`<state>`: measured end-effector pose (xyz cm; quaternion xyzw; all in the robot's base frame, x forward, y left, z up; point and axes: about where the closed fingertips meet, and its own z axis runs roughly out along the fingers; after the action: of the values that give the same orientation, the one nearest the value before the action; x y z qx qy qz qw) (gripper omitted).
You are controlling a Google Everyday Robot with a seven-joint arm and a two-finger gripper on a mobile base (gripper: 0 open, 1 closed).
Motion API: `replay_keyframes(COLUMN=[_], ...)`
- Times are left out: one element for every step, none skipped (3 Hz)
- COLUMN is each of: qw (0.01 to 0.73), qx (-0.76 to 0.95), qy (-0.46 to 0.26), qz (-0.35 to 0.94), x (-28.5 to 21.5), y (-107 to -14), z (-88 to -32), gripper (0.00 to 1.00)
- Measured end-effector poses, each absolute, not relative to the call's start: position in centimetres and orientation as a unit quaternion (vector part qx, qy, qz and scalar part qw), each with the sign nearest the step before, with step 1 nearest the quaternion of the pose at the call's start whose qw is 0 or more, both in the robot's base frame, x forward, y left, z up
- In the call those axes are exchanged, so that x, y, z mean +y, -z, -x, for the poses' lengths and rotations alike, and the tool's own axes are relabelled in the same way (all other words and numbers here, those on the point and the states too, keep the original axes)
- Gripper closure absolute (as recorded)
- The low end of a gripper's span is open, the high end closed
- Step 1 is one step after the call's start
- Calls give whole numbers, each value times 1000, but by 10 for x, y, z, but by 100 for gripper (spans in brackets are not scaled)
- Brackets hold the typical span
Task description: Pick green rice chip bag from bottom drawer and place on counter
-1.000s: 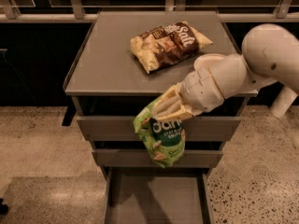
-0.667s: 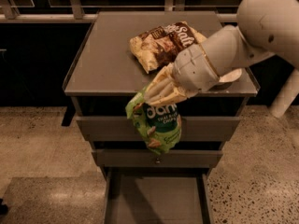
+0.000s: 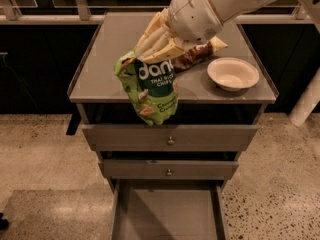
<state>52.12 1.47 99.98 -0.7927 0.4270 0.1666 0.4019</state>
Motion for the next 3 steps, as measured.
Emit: replay_keyframes(qw=[402,417,413], qx=[427,416,390], qy=[-167,-187,-218], qz=[793,786,794], x=[15,18,27], y=[-1000,-989,-966], z=[-521,-535,-571], gripper=[100,100,100])
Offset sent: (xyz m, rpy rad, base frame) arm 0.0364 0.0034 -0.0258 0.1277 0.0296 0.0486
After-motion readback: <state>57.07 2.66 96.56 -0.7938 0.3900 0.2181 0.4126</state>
